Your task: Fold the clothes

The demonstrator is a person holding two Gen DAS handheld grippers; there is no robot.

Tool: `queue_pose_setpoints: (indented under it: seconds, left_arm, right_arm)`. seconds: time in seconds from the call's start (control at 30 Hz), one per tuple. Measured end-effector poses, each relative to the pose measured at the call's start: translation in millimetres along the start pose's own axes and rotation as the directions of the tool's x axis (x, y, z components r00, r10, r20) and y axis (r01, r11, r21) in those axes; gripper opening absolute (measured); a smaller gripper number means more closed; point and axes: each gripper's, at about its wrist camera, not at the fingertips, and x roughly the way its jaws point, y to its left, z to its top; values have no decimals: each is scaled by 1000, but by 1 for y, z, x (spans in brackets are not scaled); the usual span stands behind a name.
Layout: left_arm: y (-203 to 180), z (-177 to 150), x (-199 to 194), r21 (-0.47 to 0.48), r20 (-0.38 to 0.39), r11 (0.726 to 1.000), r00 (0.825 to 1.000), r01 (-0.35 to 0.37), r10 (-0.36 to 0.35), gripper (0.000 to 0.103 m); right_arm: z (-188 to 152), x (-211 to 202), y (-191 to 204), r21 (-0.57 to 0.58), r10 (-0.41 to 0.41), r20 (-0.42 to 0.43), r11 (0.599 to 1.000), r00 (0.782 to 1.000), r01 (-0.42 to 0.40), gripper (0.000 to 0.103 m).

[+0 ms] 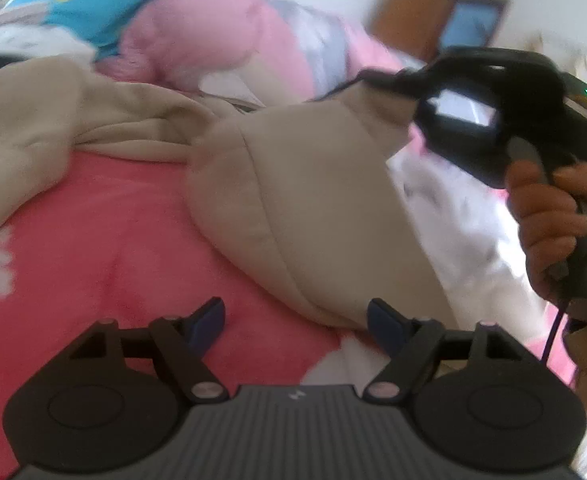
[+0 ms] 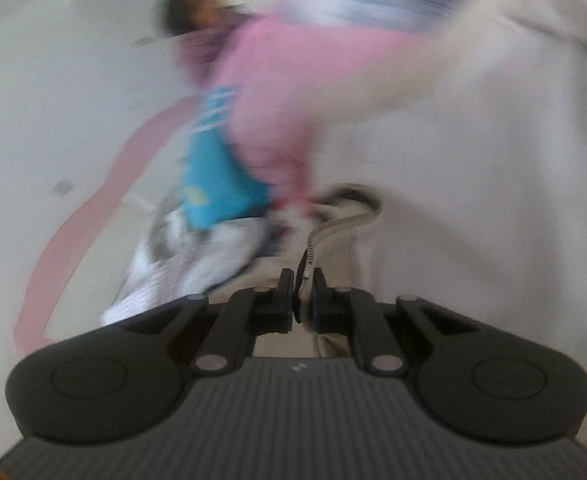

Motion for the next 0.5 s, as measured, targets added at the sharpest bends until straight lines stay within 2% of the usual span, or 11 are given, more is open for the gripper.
queue_pose_setpoints:
  seconds: [0.13, 0.3, 0.4, 0.47, 0.5]
  left_arm:
    - [23, 3, -29, -104, 97, 994, 995, -18, 28, 79]
    - [42, -3, -56, -171, 118, 983, 990, -59, 80, 80]
    - [50, -9, -69, -195, 116, 978, 988, -75, 99, 82]
    - [55, -13, -76, -216, 124, 973, 986, -82, 111, 85]
    - [58, -14, -80, -228, 132, 970, 985, -81, 113, 86]
  right_arm:
    - [5, 19, 66, -179, 93, -56, 979, 994, -101, 7]
    - [-11, 76, 125, -274, 133, -206, 943, 969, -187, 9]
    - [-39, 112, 144, -321, 51, -309, 934, 950, -155, 12]
    - [-59, 133, 152, -361, -26, -393, 924, 919, -128, 19]
    - [-66, 137, 154, -366, -37, -428, 921, 903, -136, 26]
